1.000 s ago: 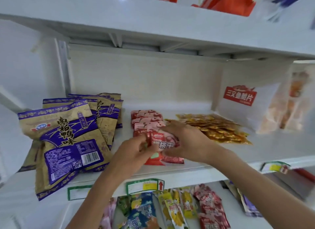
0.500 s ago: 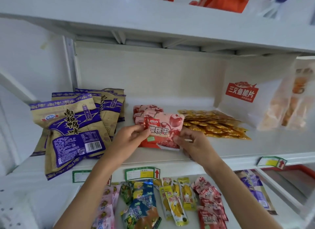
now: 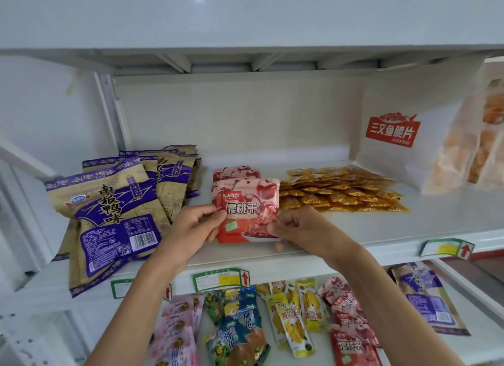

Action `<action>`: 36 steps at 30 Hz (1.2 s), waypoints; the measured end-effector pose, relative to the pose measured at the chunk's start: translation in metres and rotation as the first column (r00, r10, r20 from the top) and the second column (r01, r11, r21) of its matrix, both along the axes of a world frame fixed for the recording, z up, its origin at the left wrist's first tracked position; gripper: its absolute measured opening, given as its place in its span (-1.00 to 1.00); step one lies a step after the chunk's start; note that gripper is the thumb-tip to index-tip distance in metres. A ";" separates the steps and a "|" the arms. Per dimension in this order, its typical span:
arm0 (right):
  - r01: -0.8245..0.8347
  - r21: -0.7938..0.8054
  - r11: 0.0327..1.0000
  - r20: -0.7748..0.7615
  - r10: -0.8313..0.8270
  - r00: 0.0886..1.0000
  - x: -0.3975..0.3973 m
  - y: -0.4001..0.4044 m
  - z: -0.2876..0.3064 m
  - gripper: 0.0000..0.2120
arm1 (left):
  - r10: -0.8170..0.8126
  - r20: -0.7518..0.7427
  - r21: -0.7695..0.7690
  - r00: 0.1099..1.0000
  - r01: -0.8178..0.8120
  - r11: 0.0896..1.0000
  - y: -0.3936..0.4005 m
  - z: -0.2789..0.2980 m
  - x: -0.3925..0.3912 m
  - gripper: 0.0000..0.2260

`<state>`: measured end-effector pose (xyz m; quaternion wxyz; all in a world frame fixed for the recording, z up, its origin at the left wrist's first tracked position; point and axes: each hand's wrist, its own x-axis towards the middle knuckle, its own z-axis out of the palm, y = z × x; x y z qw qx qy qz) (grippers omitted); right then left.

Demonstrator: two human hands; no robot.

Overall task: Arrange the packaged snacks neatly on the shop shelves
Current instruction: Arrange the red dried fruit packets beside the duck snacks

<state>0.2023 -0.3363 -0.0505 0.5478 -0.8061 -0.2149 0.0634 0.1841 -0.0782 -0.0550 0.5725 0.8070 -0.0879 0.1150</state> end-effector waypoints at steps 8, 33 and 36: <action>-0.132 0.118 0.984 0.056 0.126 0.990 -0.003 -0.012 -0.003 -0.66 | -0.044 -0.029 -0.010 0.999 0.044 0.999 0.000 -0.002 0.001 -0.74; -0.089 0.095 0.992 0.053 0.084 0.995 0.000 -0.004 -0.009 -0.78 | -0.038 0.031 -0.118 0.999 0.041 0.992 -0.002 0.004 -0.007 -0.79; -0.092 0.092 0.991 0.057 0.087 0.995 0.001 -0.004 -0.011 -0.84 | -0.040 -0.002 -0.110 0.999 0.040 0.993 0.002 0.003 -0.004 -0.76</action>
